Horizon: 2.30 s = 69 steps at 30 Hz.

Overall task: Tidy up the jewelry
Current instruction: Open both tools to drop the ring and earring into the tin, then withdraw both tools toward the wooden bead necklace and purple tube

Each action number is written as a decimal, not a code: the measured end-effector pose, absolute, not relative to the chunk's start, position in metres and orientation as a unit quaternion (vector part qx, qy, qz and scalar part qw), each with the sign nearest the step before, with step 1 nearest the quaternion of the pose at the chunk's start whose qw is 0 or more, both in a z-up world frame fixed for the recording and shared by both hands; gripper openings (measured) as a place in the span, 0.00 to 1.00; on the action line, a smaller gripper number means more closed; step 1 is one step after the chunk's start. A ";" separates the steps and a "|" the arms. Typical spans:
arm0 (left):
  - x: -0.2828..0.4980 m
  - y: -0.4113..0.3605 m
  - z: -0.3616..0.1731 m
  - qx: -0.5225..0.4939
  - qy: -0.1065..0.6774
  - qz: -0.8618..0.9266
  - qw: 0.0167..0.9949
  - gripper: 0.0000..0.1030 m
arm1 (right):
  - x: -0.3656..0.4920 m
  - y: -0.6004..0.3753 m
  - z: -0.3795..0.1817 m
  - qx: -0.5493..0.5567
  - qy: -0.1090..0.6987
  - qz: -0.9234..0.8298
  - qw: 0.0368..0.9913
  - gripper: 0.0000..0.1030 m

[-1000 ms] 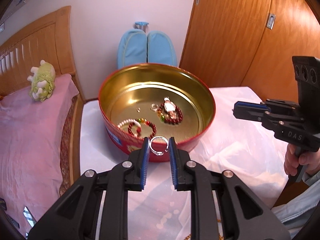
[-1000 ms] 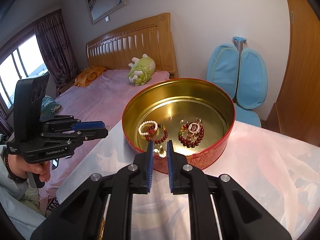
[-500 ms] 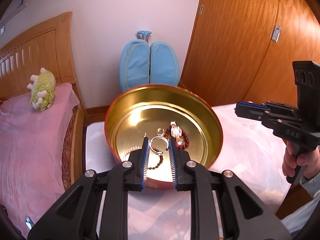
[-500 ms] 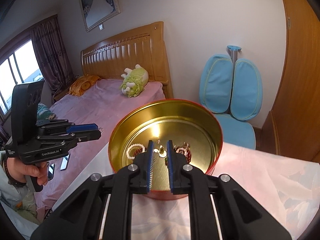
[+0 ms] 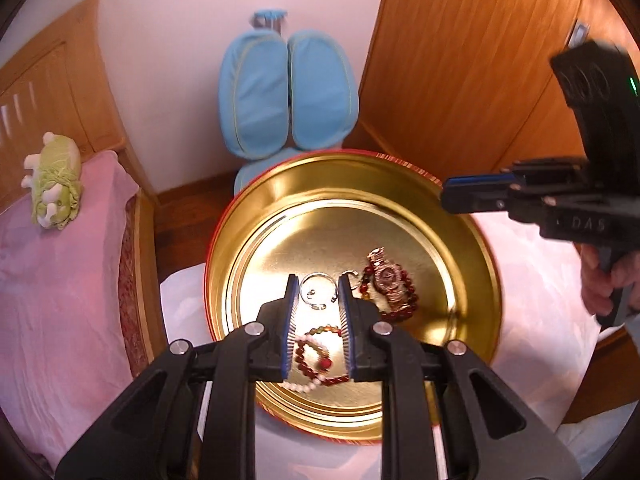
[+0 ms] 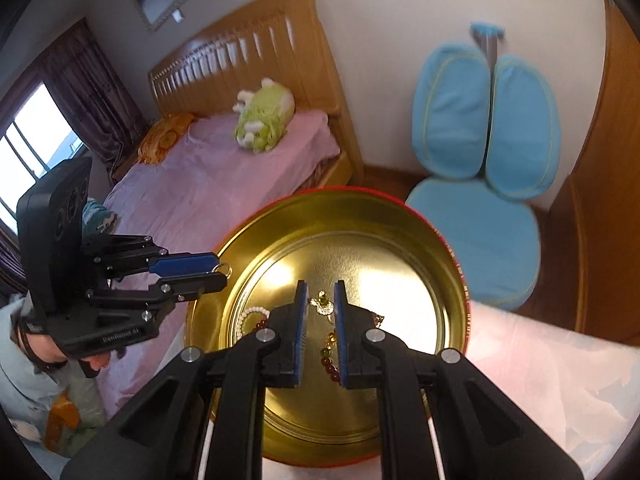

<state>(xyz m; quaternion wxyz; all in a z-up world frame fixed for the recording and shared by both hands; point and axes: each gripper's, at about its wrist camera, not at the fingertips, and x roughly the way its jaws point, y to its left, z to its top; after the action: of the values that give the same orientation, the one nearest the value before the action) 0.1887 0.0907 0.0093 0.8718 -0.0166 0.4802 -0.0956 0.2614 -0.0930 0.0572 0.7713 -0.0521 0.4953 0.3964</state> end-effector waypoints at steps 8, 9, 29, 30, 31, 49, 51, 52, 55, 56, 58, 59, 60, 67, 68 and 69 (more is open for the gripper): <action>0.239 0.074 -0.027 0.021 0.564 -0.104 0.819 0.19 | 0.306 -0.060 0.011 -0.062 0.603 0.345 0.717 0.14; 0.241 0.072 -0.031 0.025 0.570 -0.106 0.815 0.19 | 0.308 -0.057 0.007 -0.074 0.608 0.338 0.715 0.14; 0.246 0.070 -0.048 0.048 0.588 -0.102 0.801 0.19 | 0.308 -0.043 -0.021 -0.126 0.644 0.315 0.686 0.14; 0.246 0.069 -0.047 0.048 0.589 -0.102 0.801 0.19 | 0.308 -0.042 -0.022 -0.124 0.645 0.316 0.685 0.14; 0.246 0.069 -0.047 0.048 0.589 -0.103 0.800 0.19 | 0.308 -0.043 -0.022 -0.124 0.645 0.316 0.685 0.14; 0.237 0.049 -0.049 0.098 0.577 -0.098 0.805 0.57 | 0.296 -0.035 -0.007 -0.112 0.610 0.337 0.708 0.62; 0.235 0.051 -0.049 0.096 0.577 -0.096 0.806 0.57 | 0.296 -0.037 -0.007 -0.107 0.609 0.338 0.710 0.62; 0.235 0.051 -0.049 0.096 0.577 -0.095 0.806 0.57 | 0.296 -0.039 -0.006 -0.104 0.610 0.338 0.709 0.62; 0.230 0.052 -0.046 0.091 0.574 -0.090 0.809 0.57 | 0.294 -0.043 -0.003 -0.098 0.608 0.335 0.713 0.62; 0.227 0.053 -0.043 0.088 0.568 -0.086 0.814 0.57 | 0.292 -0.045 0.000 -0.096 0.606 0.335 0.715 0.64; 0.219 0.053 -0.033 0.079 0.549 -0.082 0.828 0.64 | 0.290 -0.052 0.006 -0.083 0.594 0.343 0.723 0.77; 0.213 0.055 -0.027 0.072 0.534 -0.079 0.839 0.68 | 0.287 -0.058 0.013 -0.069 0.582 0.349 0.731 0.81; 0.207 0.055 -0.022 0.066 0.522 -0.078 0.847 0.73 | 0.283 -0.065 0.019 -0.053 0.569 0.354 0.740 0.87; 0.152 0.064 0.007 0.008 0.460 -0.063 0.886 0.74 | 0.254 -0.116 0.046 0.060 0.524 0.378 0.761 0.90; 0.142 0.066 0.009 -0.001 0.454 -0.066 0.889 0.74 | 0.249 -0.121 0.048 0.068 0.517 0.382 0.763 0.90; 0.136 0.068 0.011 -0.006 0.450 -0.067 0.890 0.76 | 0.242 -0.126 0.051 0.073 0.511 0.386 0.764 0.90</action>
<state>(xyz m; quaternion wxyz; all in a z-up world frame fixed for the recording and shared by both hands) 0.1365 0.0685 0.0109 0.8904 -0.0065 0.4503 -0.0666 0.2425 -0.1262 0.0511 0.7643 0.0729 0.5113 0.3861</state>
